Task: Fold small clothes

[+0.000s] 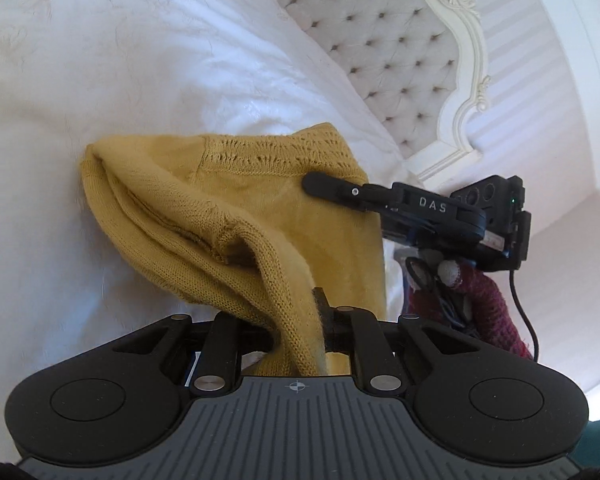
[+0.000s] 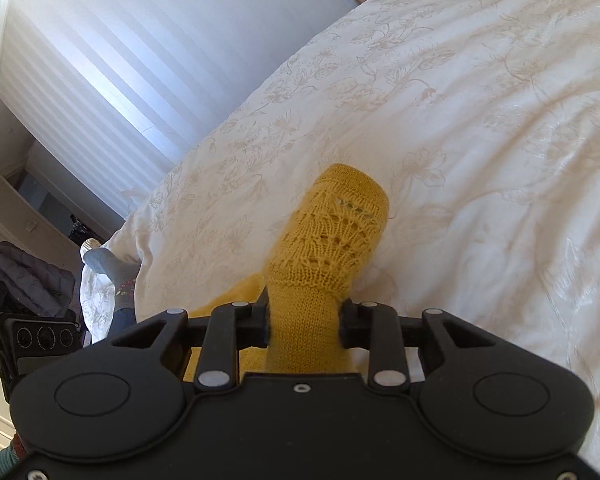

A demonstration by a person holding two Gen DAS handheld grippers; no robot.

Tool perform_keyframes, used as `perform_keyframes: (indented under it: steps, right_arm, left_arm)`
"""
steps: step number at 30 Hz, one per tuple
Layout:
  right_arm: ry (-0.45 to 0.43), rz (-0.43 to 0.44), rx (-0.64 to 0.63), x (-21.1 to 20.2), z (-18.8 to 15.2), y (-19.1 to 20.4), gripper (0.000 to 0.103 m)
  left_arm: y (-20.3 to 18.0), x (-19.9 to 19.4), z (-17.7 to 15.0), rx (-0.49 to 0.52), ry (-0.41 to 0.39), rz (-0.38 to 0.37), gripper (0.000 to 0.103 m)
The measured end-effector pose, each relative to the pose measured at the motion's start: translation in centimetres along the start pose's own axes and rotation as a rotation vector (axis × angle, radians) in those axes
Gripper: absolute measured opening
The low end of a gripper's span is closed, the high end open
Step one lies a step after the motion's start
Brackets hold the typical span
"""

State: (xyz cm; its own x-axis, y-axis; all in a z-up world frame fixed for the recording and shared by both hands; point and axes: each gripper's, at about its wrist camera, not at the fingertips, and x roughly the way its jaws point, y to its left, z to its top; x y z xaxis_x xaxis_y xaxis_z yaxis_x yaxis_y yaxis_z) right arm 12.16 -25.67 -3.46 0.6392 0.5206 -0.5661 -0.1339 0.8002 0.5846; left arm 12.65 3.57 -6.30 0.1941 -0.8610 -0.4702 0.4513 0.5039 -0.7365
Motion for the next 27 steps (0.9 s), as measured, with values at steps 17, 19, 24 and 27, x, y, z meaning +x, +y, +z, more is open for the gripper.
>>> perform_keyframes:
  steps: [17,19,24,27]
  right_arm:
    - [-0.184,-0.328,-0.035,-3.8,-5.7,-1.8,0.056]
    - [-0.181,-0.341,-0.055,-3.1,-5.3,-1.7,0.056]
    - [-0.168,-0.340,-0.074,-1.2,-4.2,-2.2,0.056]
    - [-0.125,-0.359,-0.103,0.6,-4.0,-2.4,0.057]
  left_arm:
    - [-4.4,-1.6,-4.1,0.227,-0.190,0.408,0.055]
    - [-5.3,-0.2,-2.7,0.274,-0.230,0.437,0.059]
    - [-5.0,3.5,-0.3,0.326,-0.261,0.493,0.059]
    - [-4.0,4.3,-0.4,0.352,-0.244,0.542,0.059]
